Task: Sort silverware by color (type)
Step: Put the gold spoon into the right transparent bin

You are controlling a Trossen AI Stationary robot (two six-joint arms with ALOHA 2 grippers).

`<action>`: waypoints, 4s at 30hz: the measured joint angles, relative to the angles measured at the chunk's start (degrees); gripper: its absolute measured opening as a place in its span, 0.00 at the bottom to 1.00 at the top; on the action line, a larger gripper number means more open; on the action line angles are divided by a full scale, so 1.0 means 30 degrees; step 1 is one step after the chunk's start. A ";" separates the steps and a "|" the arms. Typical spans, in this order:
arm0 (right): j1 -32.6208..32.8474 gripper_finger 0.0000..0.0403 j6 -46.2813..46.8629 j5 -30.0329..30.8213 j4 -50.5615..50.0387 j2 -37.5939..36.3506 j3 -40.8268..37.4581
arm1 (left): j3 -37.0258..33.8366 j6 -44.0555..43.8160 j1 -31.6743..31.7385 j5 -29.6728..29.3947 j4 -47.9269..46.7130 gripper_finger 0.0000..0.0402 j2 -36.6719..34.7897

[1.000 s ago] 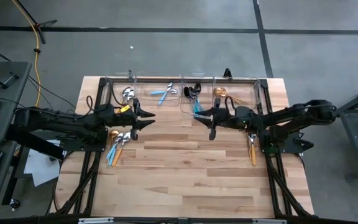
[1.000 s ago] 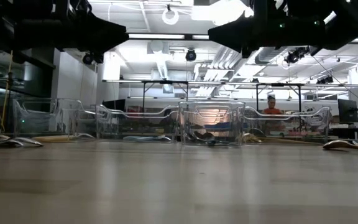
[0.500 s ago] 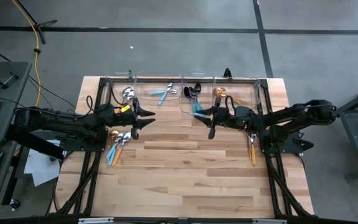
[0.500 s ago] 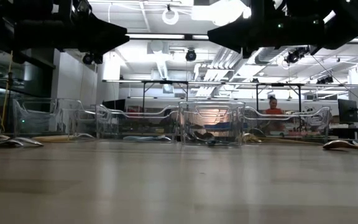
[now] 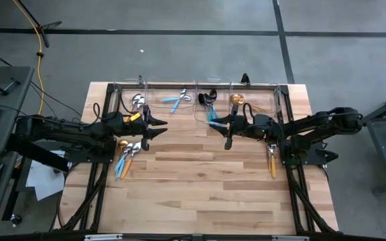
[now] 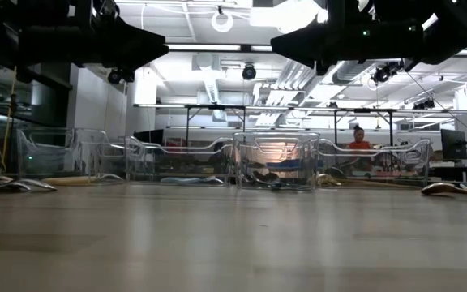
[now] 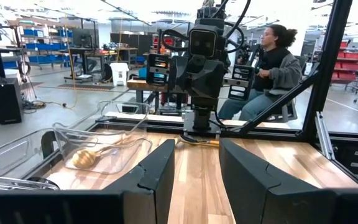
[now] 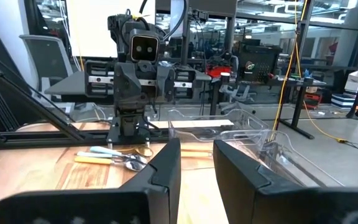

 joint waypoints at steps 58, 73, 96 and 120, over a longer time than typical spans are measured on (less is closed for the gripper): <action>0.0416 0.20 0.3186 -0.0038 -0.2592 -0.0722 0.0180 | -0.0014 -0.0007 0.0007 -0.0015 -0.0031 0.29 -0.0005; 0.4345 0.20 2.0582 0.5246 -3.4286 -0.3123 0.5719 | -0.0014 -0.0476 0.0007 -0.0015 -0.0272 0.29 0.0000; 0.3559 0.10 2.9876 0.4769 -3.7920 0.0742 0.2463 | -0.0014 -0.0488 -0.0007 -0.0022 0.0024 0.29 0.0007; 0.2958 0.08 2.7647 0.4065 -3.4324 0.2841 0.2484 | -0.0014 -0.0517 -0.0007 -0.0015 -0.0070 0.29 0.0007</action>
